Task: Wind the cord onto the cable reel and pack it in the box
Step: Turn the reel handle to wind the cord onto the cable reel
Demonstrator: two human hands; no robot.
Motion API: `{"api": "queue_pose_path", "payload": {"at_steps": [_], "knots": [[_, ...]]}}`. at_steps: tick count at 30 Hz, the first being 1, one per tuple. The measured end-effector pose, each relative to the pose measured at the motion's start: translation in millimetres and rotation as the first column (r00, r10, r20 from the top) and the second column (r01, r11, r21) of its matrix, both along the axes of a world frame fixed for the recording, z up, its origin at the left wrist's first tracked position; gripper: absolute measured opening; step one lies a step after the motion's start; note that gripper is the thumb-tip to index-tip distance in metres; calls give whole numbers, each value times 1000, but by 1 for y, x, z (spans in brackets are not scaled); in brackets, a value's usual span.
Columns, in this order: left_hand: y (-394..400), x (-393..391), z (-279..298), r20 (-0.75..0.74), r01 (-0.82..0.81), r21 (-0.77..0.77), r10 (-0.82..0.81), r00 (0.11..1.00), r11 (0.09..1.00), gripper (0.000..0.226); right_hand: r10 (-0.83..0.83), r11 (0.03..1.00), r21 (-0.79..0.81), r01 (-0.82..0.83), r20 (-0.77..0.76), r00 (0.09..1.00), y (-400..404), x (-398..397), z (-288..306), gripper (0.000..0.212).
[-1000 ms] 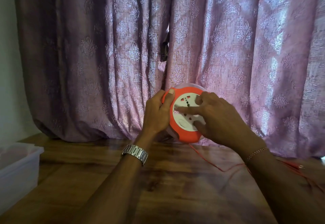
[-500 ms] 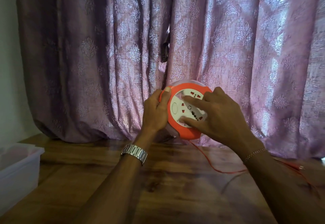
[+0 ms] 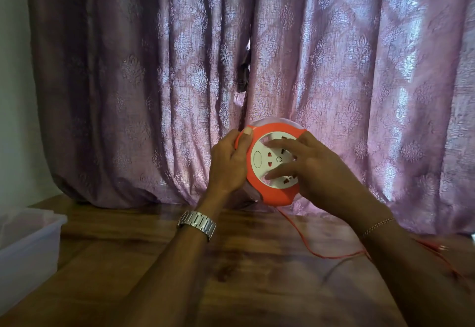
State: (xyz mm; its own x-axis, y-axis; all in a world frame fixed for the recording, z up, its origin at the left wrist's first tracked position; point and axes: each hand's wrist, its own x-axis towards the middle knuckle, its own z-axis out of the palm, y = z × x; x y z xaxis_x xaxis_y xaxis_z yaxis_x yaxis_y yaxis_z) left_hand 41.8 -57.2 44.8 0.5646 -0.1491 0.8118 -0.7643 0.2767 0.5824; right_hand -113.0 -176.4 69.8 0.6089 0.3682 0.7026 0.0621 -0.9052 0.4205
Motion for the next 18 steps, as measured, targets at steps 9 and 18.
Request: {"api": "queue_pose_path", "payload": {"at_steps": [9,18], "knots": [[-2,1,-1,-7,-12,14,12,1000,1000,51,-136,989,-55,139,49,989,6,-4,1,41],[-2,-2,-1,31,-64,42,63,998,997,54,-243,965,127,230,102,965,8,-1,-4,53]]}}
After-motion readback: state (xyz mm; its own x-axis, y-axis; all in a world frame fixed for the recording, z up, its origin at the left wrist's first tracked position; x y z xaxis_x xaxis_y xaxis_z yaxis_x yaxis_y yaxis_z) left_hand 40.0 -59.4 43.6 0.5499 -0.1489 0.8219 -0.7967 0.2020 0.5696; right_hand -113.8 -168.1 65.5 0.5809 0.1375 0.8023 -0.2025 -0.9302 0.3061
